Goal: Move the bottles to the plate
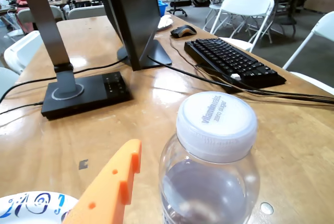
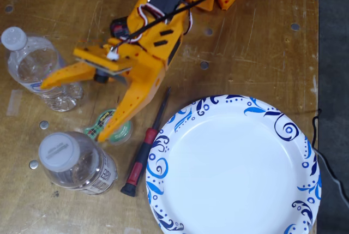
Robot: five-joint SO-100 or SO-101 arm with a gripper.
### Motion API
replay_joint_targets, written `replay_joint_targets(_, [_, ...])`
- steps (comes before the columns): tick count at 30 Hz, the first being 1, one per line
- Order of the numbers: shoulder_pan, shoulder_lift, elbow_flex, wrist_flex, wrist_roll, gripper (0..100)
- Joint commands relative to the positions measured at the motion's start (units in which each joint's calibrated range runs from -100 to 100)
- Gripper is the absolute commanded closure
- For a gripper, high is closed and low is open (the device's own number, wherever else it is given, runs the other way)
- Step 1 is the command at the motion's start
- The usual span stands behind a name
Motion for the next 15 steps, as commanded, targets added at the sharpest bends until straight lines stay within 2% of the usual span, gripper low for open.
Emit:
replay_joint_targets(1, [-0.55,5.03,-7.88,-3.2,0.11,52])
replay_joint_targets(15, [-1.73,17.77,-22.29,-3.46,0.06,52])
